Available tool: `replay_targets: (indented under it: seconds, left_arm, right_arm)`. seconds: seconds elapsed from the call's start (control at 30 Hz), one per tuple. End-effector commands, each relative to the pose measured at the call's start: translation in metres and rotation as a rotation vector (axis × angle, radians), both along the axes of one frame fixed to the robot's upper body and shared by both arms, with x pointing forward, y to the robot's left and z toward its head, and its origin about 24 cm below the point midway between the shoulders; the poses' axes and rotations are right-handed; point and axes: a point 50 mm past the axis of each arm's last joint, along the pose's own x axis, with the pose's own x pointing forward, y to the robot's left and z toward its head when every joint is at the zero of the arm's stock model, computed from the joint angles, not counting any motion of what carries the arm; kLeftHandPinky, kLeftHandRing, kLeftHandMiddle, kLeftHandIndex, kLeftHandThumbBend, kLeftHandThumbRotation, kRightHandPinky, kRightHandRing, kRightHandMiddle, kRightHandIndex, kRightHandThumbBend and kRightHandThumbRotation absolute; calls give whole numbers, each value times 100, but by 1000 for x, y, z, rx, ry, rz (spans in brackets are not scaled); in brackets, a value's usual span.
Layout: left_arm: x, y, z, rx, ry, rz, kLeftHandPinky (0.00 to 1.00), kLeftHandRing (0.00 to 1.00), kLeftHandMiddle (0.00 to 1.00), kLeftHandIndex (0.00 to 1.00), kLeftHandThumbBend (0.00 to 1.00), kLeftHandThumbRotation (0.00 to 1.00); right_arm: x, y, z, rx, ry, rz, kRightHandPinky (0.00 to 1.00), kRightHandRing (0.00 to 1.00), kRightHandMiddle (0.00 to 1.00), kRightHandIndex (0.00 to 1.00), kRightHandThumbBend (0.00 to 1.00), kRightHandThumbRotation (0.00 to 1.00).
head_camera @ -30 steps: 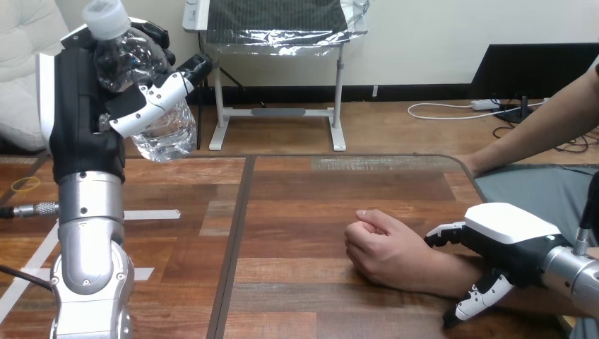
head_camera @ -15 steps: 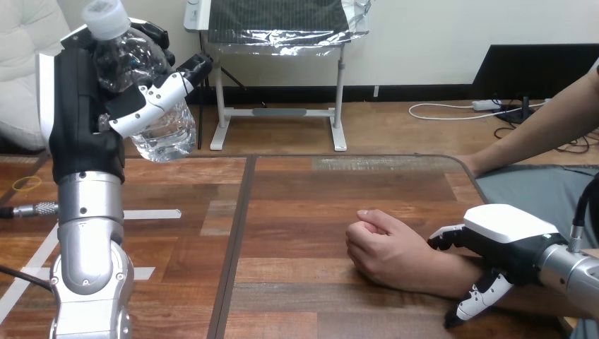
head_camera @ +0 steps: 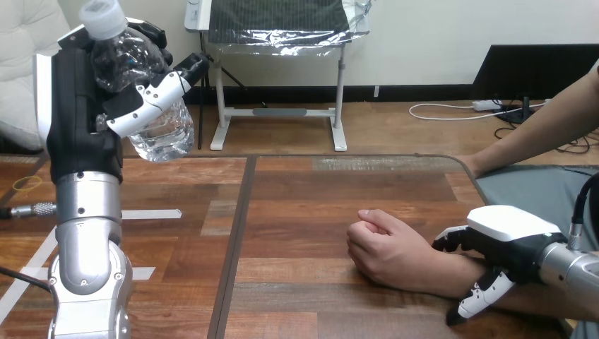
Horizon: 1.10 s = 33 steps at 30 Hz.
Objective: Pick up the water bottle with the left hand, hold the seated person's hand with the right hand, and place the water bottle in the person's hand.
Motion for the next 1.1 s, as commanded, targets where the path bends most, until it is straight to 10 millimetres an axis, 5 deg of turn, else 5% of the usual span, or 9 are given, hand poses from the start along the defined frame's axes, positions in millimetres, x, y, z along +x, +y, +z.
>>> replay_targets:
  seconds: [0.0,0.53,1.07]
  left_arm:
    - [2,-5,21,3,-94,-24,28,35,39,40,62,0]
    - [2,-4,21,-8,-93,-31,28,35,39,40,62,0]
    - [2,-2,21,-10,-97,-24,27,34,39,40,61,0]
  right_arm:
    - [4,-3,-3,-10,16,-27,65,79,81,81,100,33]
    - [7,-6,-7,-19,65,-71,48,67,75,75,96,35]
    - [10,-6,-14,-17,104,-77,44,54,61,63,89,37]
